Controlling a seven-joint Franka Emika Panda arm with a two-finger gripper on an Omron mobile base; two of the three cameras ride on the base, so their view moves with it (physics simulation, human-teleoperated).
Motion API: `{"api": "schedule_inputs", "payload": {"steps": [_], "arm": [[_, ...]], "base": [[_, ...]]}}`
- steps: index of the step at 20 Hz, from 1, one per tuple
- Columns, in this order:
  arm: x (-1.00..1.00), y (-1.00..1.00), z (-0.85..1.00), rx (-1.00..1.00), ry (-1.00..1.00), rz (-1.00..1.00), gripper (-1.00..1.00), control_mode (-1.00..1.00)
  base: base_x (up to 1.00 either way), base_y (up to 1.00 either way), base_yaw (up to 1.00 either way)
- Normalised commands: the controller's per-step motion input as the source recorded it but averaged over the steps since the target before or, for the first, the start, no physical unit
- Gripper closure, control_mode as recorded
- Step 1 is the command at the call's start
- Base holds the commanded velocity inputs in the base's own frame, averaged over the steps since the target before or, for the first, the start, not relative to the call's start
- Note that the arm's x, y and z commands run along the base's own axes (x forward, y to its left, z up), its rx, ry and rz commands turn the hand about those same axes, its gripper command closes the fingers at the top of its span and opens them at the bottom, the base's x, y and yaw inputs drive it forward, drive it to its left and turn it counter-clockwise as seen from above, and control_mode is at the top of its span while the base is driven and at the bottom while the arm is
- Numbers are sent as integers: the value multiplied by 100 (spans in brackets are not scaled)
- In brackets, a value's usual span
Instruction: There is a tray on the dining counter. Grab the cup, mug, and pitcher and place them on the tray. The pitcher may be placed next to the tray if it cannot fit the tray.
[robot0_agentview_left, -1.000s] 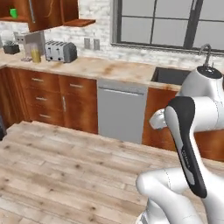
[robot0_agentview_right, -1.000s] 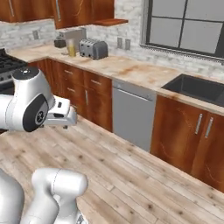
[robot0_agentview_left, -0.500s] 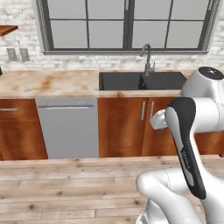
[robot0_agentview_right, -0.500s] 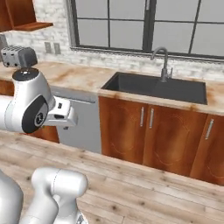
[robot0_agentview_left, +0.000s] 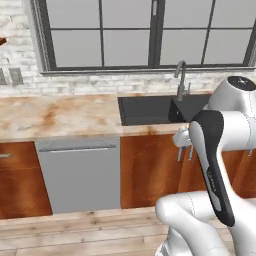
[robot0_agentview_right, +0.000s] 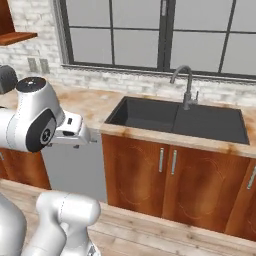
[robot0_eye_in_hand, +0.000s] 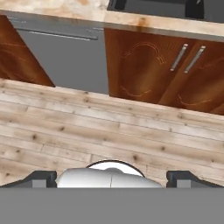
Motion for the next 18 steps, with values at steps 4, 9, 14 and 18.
{"api": "schedule_inputs", "payload": {"steps": [4,9,14,18], "arm": [[0,0,0,0,0,0,-100,100],[0,0,0,0,0,0,-100,100],[0,0,0,0,0,0,-100,100],[0,0,0,0,0,0,-100,100]], "base": [[88,60,-8],[34,99,-5],[1,100,-1],[0,100,-1]]}}
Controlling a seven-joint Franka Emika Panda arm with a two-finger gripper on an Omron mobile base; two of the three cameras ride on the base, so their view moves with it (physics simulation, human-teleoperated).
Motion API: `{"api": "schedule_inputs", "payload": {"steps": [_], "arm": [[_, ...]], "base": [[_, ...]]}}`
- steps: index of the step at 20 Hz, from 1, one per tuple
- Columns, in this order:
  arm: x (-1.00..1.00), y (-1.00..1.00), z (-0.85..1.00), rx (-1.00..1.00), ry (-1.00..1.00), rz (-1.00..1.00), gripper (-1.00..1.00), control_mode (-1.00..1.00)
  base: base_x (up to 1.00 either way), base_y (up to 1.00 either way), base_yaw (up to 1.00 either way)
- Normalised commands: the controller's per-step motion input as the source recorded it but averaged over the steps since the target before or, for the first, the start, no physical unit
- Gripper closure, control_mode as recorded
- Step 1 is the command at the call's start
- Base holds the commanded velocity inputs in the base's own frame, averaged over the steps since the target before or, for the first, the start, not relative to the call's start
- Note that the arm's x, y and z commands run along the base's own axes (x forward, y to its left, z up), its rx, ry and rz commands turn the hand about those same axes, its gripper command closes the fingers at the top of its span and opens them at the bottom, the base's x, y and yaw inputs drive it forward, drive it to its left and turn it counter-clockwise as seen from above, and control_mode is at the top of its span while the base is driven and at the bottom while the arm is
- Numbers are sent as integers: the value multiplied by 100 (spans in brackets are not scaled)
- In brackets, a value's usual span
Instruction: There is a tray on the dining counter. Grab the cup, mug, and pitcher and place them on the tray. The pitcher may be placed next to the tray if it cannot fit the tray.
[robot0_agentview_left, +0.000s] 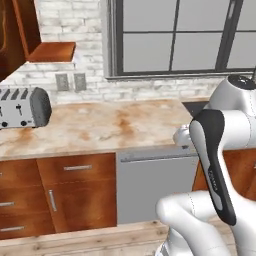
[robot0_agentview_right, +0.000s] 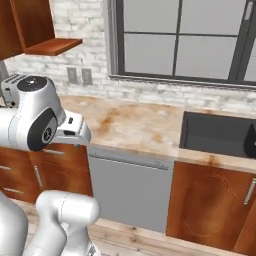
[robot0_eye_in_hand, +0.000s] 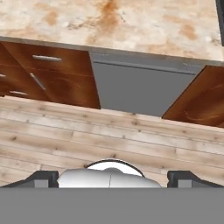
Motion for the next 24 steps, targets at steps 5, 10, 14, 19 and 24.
{"api": "schedule_inputs", "payload": {"steps": [5,10,14,19,24], "arm": [[0,0,0,0,0,0,-100,100],[0,0,0,0,0,0,-100,100],[0,0,0,0,0,0,-100,100],[0,0,0,0,0,0,-100,100],[0,0,0,0,0,0,-100,100]], "base": [[0,100,-3],[0,100,-10],[0,100,-12],[1,94,-11],[9,86,-8]]}}
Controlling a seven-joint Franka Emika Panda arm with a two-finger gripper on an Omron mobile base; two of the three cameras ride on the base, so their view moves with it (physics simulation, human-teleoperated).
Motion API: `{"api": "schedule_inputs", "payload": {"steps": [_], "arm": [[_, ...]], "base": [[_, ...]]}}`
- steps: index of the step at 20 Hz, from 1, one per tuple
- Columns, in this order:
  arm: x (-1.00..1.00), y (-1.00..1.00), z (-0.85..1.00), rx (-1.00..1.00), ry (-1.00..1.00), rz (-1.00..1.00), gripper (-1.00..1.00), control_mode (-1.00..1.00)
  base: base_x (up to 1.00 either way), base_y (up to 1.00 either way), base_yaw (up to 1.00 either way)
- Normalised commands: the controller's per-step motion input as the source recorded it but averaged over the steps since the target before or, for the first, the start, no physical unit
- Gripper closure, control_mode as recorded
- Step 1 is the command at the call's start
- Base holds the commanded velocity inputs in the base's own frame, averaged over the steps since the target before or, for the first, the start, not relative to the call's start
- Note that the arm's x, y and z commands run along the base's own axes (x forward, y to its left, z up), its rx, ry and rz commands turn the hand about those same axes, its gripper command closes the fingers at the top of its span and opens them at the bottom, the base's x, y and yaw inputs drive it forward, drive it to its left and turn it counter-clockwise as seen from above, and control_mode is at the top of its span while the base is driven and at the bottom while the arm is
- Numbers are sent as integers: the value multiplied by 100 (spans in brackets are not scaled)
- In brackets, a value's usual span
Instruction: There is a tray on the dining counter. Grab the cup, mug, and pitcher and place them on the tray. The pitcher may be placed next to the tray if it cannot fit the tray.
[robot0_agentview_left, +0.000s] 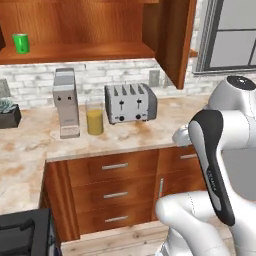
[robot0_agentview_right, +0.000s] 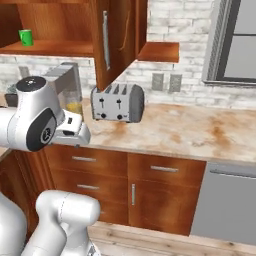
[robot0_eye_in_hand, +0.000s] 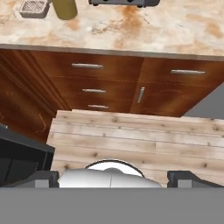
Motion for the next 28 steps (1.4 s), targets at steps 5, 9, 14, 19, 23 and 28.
{"api": "schedule_inputs", "payload": {"steps": [5,9,14,19,23,28], "arm": [[0,0,0,0,0,0,-100,100],[0,0,0,0,0,0,-100,100],[0,0,0,0,0,0,-100,100],[0,0,0,0,0,0,-100,100],[0,0,0,0,0,0,-100,100],[0,0,0,0,0,0,-100,100]], "base": [[40,53,-10],[56,43,-4],[53,40,-1],[37,33,0],[12,31,0],[42,33,0]]}}
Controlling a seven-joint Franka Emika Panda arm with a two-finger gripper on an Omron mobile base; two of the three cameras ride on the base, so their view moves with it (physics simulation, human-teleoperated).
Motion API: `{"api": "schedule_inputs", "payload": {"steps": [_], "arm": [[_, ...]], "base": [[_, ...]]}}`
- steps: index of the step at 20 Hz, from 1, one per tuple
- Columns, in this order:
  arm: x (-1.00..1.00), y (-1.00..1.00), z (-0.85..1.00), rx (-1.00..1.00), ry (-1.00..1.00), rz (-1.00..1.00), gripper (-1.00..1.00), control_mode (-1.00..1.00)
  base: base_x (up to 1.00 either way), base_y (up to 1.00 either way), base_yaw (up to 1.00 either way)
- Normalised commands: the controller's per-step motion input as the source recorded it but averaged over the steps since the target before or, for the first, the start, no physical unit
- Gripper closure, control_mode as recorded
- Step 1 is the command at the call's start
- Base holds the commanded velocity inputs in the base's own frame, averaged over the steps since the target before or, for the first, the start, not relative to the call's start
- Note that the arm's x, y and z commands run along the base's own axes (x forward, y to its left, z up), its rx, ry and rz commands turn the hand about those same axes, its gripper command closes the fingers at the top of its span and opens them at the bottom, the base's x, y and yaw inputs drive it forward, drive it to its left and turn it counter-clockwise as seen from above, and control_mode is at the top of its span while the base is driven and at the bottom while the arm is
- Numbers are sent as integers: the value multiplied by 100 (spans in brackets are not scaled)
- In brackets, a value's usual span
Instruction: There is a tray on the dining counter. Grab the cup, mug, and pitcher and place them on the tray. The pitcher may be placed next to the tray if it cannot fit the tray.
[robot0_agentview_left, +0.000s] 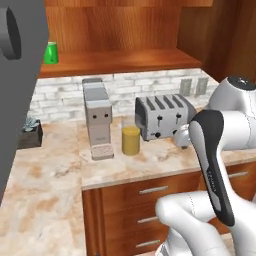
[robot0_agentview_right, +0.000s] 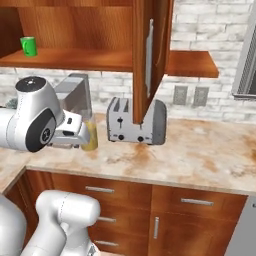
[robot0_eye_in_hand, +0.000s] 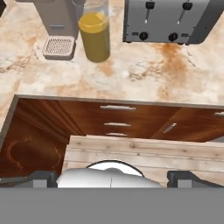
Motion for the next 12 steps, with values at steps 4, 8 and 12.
{"api": "schedule_inputs", "payload": {"steps": [4,8,12], "arm": [[0,0,0,0,0,0,-100,100],[0,0,0,0,0,0,-100,100],[0,0,0,0,0,0,-100,100]], "base": [[57,34,0],[25,41,0],[4,52,0]]}}
